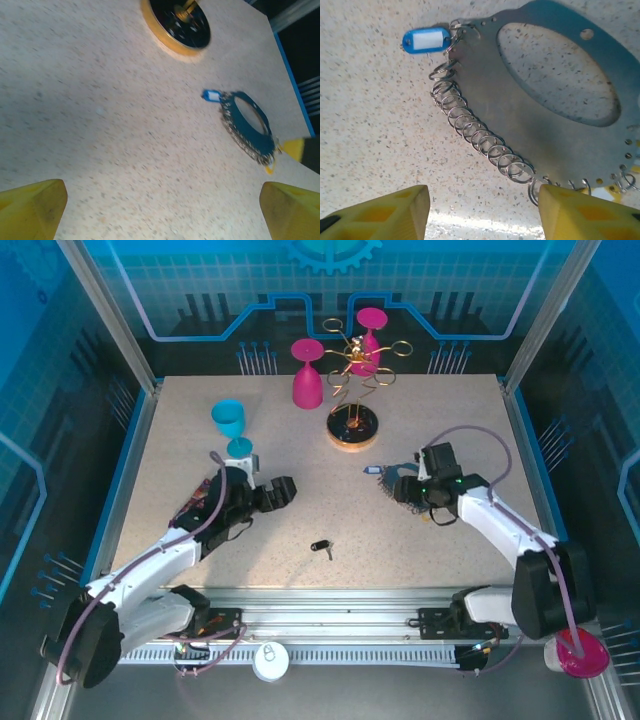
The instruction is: Put the keys on the keyring
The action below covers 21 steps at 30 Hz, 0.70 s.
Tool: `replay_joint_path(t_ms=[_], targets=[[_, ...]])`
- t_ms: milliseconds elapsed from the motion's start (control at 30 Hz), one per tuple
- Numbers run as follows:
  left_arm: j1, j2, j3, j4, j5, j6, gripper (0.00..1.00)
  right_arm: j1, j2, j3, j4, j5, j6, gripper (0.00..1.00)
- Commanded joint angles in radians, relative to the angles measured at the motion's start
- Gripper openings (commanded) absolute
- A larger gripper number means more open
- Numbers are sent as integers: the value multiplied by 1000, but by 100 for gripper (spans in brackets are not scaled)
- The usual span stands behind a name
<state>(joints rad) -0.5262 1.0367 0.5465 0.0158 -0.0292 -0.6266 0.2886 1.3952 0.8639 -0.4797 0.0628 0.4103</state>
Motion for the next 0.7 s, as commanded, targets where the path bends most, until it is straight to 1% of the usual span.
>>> replay_joint_path(t_ms=[0,100,167,233,367,467,667], targets=[[-53,1,-24,-8,-40,-54,99,49,96,107,-101,78,-11,58],[-76,6,-28,-9,-52,-59,99,80,184,187,-119,100,29,56],[-77,4,-30,-14,-61,-60,99,89,234,236,-125,121,107,49],[-79,1,-35,-11,-71,-59,99,89,267,264,-122,126,186,50],[-79,-9,-46,4,-83,-62,99,91,321,316,-95,124,308,46],[-79,-12,-55,20,-82,-69,99,95,373,357,-79,123,362,43],[-80,-21,-67,34,-75,-76,99,96,465,427,-86,145,410,36]])
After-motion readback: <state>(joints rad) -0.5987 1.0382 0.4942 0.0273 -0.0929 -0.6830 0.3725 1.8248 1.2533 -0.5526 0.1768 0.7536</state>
